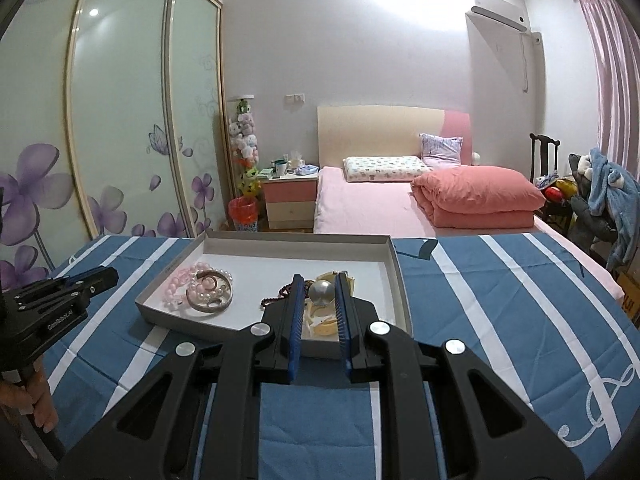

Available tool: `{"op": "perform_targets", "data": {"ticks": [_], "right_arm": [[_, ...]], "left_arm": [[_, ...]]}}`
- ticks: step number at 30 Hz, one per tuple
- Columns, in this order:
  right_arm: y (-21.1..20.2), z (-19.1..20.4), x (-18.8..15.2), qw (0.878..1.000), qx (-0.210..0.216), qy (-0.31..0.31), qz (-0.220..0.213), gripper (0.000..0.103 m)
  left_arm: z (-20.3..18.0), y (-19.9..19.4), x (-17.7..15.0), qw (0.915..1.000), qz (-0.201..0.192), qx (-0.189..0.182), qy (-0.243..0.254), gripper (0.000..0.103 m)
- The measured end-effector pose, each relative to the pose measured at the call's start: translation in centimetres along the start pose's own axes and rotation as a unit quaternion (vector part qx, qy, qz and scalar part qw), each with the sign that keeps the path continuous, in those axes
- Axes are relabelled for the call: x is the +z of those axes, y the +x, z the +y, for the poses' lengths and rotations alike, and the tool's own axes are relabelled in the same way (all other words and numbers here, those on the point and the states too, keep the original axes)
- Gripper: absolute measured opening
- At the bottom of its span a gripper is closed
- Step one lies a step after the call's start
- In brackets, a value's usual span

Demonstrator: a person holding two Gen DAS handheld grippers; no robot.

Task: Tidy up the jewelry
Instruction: 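Carry both pearl earrings up into the tray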

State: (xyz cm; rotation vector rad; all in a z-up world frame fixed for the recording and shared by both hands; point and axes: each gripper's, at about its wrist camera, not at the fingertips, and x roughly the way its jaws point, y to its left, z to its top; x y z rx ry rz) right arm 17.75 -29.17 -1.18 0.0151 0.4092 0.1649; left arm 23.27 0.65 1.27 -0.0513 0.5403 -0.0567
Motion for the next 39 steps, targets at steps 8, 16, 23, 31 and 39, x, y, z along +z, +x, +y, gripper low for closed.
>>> {"op": "perform_targets", "data": {"ticks": [8,16,23,31,39], "right_arm": [[0.0,0.4,-0.4,1.0,-0.004,-0.005,0.007,0.016],[0.0,0.5,-0.2,1.0,-0.003,-0.008,0.007,0.016],[-0.1,0.6,0.6,1.0,-0.004,-0.006,-0.01,0.016],[2.9,-0.2,4.0,0.998,0.005,0.026,-0.053,0.016],[7.2,-0.8,3.7,0.998,0.016,0.048,-0.03,0.016]], "left_arm": [[-0.3,0.2,-0.2,1.0,0.006,0.0,0.006,0.014],[-0.5,0.2,-0.4,0.9999,0.006,-0.002,0.008,0.014],[-0.6,0.4,0.5,1.0,0.0,-0.001,0.006,0.014],[-1.6,3.0,4.1,0.9993,-0.037,0.004,-0.001,0.014],[-2.1,6.9,4.2,0.9994,-0.035,0.005,-0.001,0.014]]}}
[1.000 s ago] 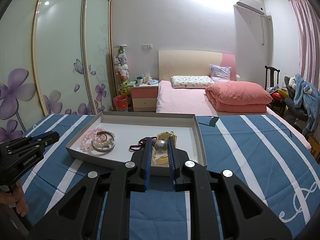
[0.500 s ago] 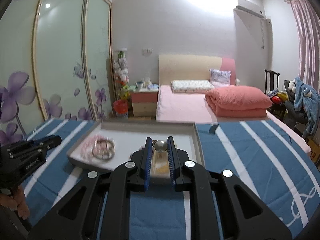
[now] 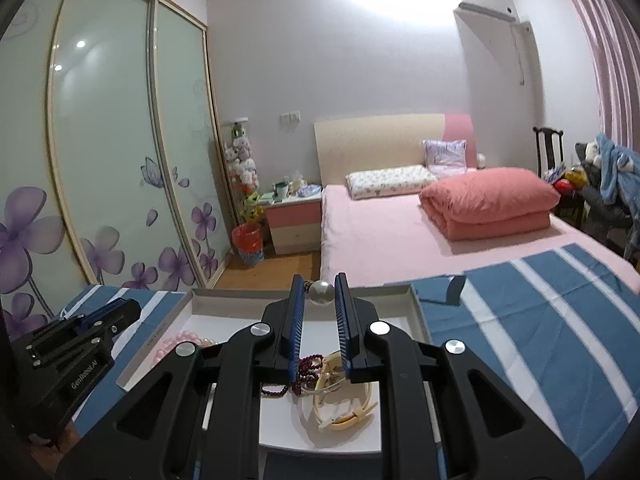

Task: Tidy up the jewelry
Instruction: 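Carry both pearl earrings up into the tray, then open both tools to drop the pearl earrings into the tray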

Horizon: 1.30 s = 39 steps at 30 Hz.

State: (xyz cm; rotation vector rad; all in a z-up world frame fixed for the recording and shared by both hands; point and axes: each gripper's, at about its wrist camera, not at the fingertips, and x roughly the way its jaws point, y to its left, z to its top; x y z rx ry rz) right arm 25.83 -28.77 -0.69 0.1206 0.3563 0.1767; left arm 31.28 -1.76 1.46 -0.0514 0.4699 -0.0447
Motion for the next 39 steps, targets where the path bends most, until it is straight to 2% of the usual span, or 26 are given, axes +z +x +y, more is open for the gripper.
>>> {"op": "perform_targets", "data": {"ticks": [8,22,25,26,27,30,39], "right_arm": [[2.2,0.5,-1.6,0.999,0.017,0.0,0.03,0.016],[3.9,1.8,-2.8,0.998,0.019,-0.019,0.058,0.017],[3.9,1.7,-3.0,0.998,0.019,-0.019,0.06,0.017],[4.1,1.7,-2.8,0.998,0.019,-0.017,0.061,0.018],[4.1,1.7,-2.8,0.998,0.019,-0.015,0.062,0.022],[4.1,1.6,-2.7,0.998,0.018,-0.011,0.059,0.034],[3.9,1.4,-3.0,0.999,0.017,-0.008,0.05,0.034]], "left_arm": [[0.1,2.9,-1.5,0.9997,0.023,0.007,0.003,0.014],[-0.1,4.0,-2.1,0.9993,0.036,0.007,0.01,0.014],[0.0,3.9,-2.1,0.9993,0.036,0.007,0.007,0.018],[0.0,3.9,-2.1,0.9993,0.036,0.008,0.005,0.023],[0.1,3.8,-2.1,0.9994,0.035,0.009,0.003,0.029],[0.4,3.8,-2.0,0.9994,0.033,0.009,-0.003,0.032],[0.5,3.8,-2.1,0.9994,0.032,0.01,-0.004,0.036]]}}
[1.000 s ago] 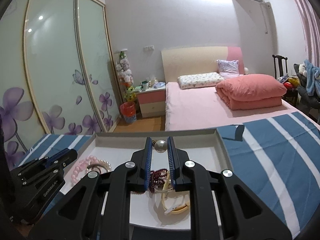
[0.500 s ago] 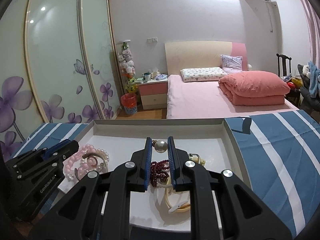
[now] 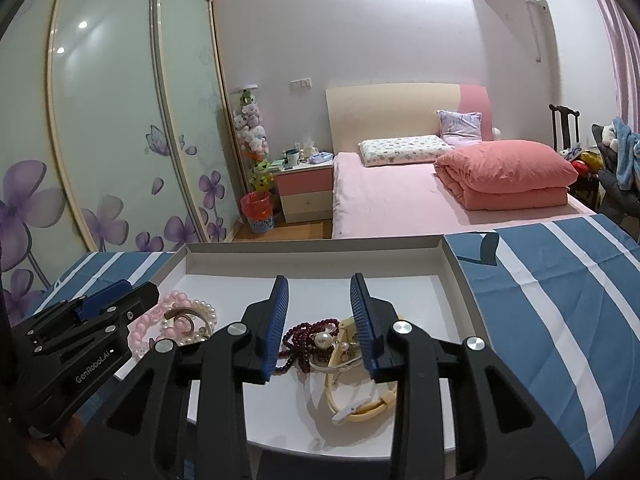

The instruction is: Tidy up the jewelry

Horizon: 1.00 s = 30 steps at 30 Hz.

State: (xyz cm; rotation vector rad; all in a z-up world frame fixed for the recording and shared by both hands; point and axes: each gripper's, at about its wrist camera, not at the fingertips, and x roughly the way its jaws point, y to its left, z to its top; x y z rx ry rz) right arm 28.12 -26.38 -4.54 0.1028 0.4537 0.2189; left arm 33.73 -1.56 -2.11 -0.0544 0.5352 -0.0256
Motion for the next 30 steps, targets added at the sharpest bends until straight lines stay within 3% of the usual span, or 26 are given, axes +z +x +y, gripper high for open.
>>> {"op": "perform_targets", "data": {"ticks": [10,15,30], "right_arm": [[-0.07,-0.26,-0.04,1.0,0.0,0.0,-0.005,0.034],[-0.42,-0.15,0.0,1.0,-0.006,-0.004,-0.016,0.052],[-0.68,-0.36,-0.1,1.0,-0.018,-0.001,-0.026,0.059]], "left_arm": [[0.2,-0.23,0.11,1.0,-0.005,0.005,-0.002,0.043],[0.27,-0.24,0.14,1.0,-0.006,0.007,-0.004,0.047],[0.48,-0.2,0.14,0.9999,-0.005,0.01,-0.007,0.058]]}}
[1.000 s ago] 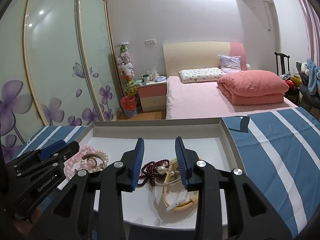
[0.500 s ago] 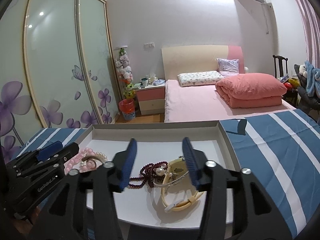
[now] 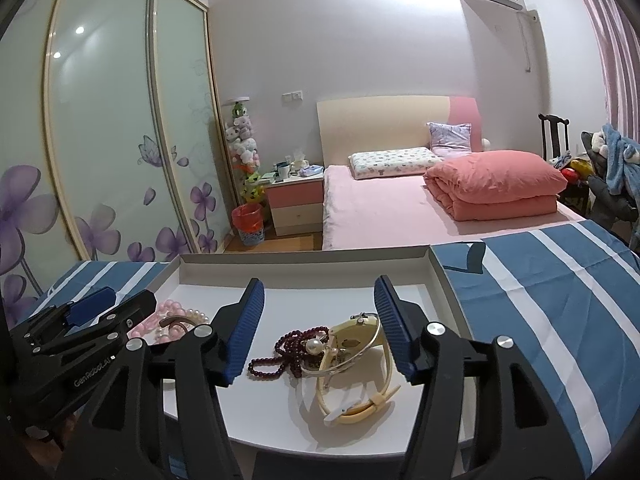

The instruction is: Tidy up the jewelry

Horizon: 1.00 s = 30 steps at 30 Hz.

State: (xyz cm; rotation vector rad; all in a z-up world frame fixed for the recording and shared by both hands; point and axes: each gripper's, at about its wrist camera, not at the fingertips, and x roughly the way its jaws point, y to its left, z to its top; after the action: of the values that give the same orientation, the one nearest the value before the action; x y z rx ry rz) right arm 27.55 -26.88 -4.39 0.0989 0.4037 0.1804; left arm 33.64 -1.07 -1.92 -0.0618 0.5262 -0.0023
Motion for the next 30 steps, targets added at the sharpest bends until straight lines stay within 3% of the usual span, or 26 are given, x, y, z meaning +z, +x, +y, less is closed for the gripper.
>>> {"op": "perform_targets", "data": {"ticks": [16,24,30], "right_arm": [[0.1,-1.0,-0.1,1.0,-0.007,0.022,0.0,0.067],[-1.5,-0.8,-0.5,1.0,-0.031,0.001,-0.001,0.093],[-4.7,0.0,-1.2,1.0,-0.024,-0.009,0.013,0.101]], "left_arm": [[0.5,0.1,0.0,1.0,0.003,0.004,-0.004,0.064],[1.1,-1.2,-0.9,0.9998,0.016,0.013,0.001,0.076],[2.2,-5.1,-2.2,0.9999,0.012,0.004,0.007,0.089]]}}
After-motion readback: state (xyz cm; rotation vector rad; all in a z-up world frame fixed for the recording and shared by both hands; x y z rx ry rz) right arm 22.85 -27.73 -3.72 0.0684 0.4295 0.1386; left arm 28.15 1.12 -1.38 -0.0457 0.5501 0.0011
